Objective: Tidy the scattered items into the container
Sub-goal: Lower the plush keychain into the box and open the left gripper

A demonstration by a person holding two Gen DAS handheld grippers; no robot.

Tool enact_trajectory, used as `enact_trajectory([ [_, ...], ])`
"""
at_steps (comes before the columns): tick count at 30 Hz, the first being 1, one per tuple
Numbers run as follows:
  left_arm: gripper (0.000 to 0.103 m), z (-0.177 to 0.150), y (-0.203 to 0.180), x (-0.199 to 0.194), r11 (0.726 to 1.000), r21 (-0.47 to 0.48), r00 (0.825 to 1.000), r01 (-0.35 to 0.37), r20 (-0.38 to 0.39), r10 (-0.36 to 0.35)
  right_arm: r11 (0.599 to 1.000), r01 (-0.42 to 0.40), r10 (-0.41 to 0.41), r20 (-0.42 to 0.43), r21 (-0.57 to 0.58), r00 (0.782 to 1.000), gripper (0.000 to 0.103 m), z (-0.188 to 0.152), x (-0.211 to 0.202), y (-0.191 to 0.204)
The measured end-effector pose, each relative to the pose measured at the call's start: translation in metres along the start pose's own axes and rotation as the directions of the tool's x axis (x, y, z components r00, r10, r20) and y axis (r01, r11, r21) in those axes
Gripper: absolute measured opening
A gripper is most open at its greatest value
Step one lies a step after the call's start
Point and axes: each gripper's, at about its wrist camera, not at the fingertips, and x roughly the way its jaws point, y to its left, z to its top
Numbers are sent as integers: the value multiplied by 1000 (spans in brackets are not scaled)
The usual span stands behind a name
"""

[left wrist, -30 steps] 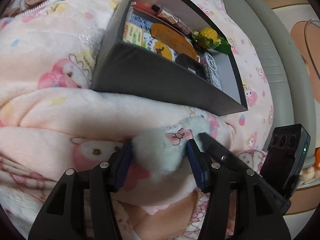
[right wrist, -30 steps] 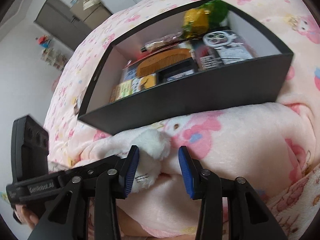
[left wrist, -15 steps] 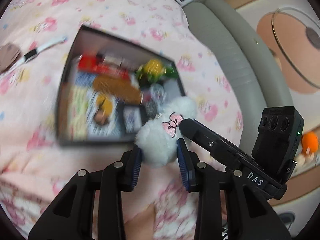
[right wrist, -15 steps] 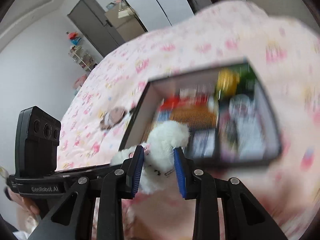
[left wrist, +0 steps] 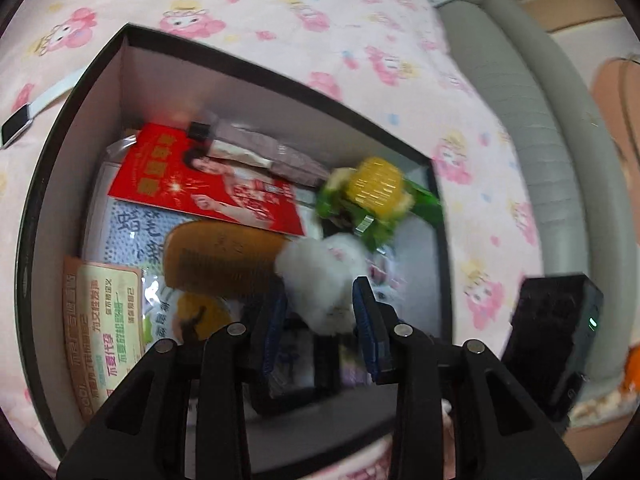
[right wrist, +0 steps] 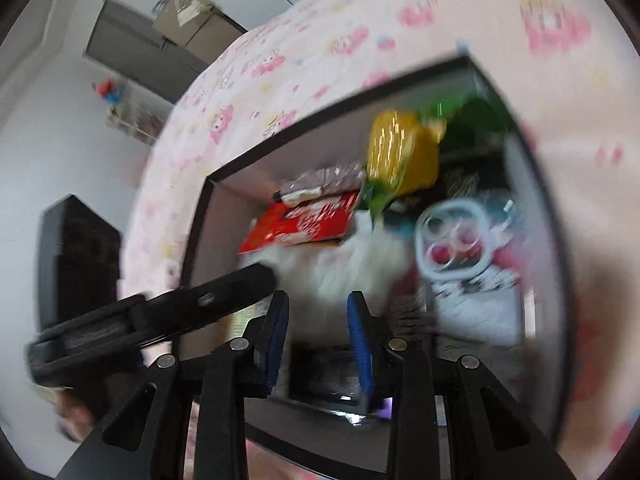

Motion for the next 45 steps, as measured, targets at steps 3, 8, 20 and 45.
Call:
enact_trajectory([
  [3,33,-3,-5,1,999,33,1000,-3,1,3,986,163,-160,77,-36,984,27,1,-12,2],
  [8,33,-15,-6,-22,994,48,990,-100,108,95,978,207,-204,212,8,956,27,-5,-48,3],
  [20,33,-11,-21,29,978,128,986,-166,-10,168,931,364,-361,167,11,918,28,-7,-37,-4],
  [45,32,-74,-64,-57,886,400,966,-235,196,168,865,502,-460,398,-2,793,35,-73,-74,65],
])
